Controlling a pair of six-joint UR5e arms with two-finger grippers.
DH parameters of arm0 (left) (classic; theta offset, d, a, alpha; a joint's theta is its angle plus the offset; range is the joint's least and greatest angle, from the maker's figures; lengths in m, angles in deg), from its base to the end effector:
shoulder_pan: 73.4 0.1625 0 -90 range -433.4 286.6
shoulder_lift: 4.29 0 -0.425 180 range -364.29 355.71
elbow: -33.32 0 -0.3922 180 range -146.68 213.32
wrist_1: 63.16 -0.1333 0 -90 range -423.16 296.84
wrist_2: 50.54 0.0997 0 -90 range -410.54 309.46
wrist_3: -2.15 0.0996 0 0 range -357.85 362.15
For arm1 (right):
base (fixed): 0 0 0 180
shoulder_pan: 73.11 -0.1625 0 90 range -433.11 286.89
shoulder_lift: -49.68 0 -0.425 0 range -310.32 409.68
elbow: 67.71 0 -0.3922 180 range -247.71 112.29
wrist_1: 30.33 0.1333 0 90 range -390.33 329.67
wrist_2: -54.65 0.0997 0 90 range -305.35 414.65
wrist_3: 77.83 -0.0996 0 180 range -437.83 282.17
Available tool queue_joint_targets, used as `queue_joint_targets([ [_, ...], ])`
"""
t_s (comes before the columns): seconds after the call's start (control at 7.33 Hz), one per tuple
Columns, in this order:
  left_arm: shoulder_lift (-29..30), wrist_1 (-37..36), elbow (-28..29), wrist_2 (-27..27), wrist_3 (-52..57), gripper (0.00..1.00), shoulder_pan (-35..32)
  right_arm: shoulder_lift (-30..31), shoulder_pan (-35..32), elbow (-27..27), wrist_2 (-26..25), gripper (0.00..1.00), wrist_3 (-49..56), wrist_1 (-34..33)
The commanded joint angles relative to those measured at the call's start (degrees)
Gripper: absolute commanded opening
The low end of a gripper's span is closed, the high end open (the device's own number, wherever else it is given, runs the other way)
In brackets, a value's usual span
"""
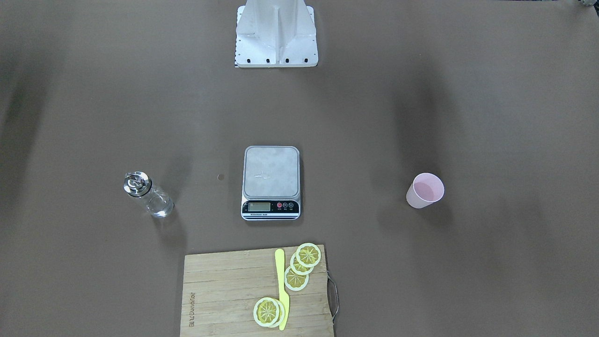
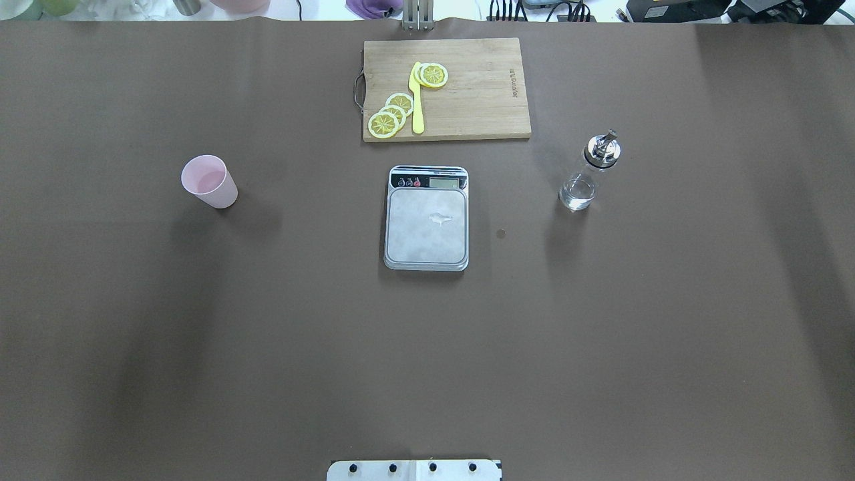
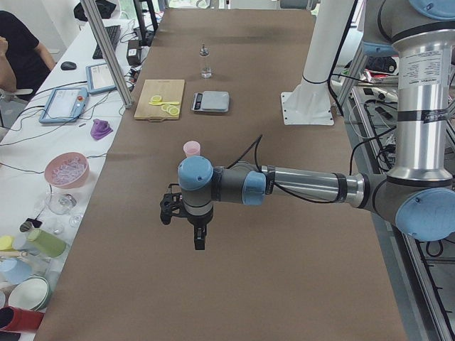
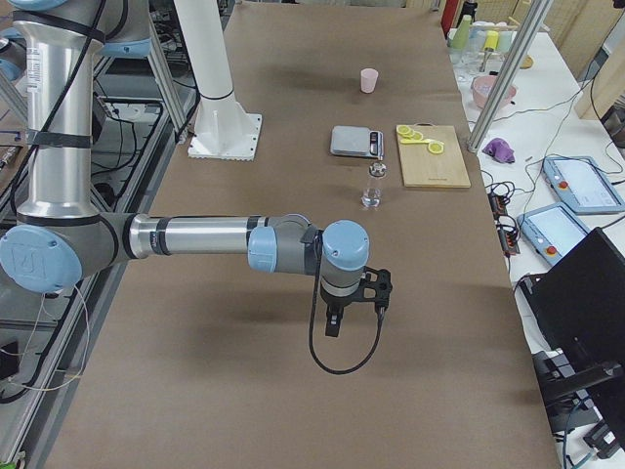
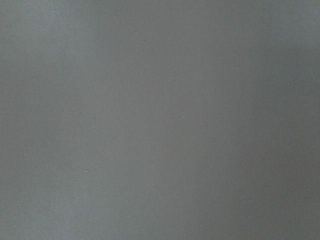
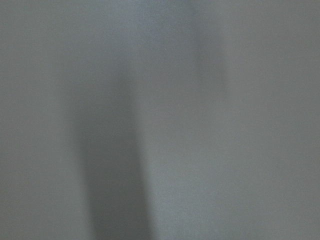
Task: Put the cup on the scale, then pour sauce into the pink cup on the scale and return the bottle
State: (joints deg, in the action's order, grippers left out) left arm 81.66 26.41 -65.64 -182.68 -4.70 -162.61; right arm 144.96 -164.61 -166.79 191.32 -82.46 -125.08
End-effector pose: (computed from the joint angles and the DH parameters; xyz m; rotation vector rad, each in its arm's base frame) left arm -0.0600 -0.4668 0.6187 0.0255 0.7386 -0.0722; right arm 0.0726 -0.4490 0.6297 -0.0379 -0.8142 0.1078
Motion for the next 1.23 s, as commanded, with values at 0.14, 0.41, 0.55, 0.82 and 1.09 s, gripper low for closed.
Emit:
queue_joint_targets([
  [0.14,0.0,0.1,-0.1,0.0,0.0,0.98,0.0,-0.2,0.0,-0.3,0.6,1.0,-0.4,0.0],
  [0.41,0.0,0.2,-0.5,0.0,0.0,0.98,0.0,-0.2,0.0,-0.3,0.9,1.0,-0.3,0.0],
  [0.55,0.1,0.2,-0.4,0.0,0.0,0.98,0.0,-0.3,0.0,-0.3,0.9,1.0,-0.3,0.0],
  [0.82,1.1,0.5,-0.6,0.0,-0.4,0.98,0.4,-0.3,0.0,-0.4,1.5,1.0,-0.4,0.0],
  [1.09,1.0,0.9,0.1,0.0,-0.1,0.98,0.4,-0.4,0.0,-0.4,1.7,1.0,-0.5,0.0],
])
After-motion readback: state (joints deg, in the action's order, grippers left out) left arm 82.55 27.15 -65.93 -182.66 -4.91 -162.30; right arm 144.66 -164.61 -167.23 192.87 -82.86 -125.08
